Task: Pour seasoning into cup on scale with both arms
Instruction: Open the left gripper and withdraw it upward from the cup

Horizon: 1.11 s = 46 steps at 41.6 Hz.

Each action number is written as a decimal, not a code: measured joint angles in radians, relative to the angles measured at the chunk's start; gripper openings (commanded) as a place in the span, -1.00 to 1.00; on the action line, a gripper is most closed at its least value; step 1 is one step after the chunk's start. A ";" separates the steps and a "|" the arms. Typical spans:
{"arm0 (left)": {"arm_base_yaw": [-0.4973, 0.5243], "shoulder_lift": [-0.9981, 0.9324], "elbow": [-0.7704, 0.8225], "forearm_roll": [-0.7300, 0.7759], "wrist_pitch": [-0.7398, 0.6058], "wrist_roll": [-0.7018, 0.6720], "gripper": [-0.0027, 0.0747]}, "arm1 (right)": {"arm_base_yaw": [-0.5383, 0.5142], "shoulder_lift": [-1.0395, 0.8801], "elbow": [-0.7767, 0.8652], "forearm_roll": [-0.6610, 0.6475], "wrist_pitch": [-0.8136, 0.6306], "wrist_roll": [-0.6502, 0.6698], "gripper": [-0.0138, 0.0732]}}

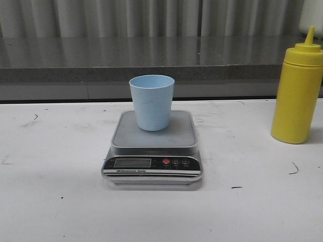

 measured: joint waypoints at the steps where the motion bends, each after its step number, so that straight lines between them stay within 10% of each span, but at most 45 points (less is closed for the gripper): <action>1: 0.000 -0.024 0.024 -0.002 -0.002 0.000 0.06 | 0.000 0.000 0.000 0.000 0.000 0.000 0.49; 23: 0.000 -0.531 0.506 -0.193 -0.096 0.007 0.06 | 0.000 0.000 0.000 0.000 0.000 0.000 0.49; 46: 0.000 -0.581 0.546 -0.194 -0.107 0.007 0.06 | 0.000 0.000 0.000 0.000 0.000 0.000 0.49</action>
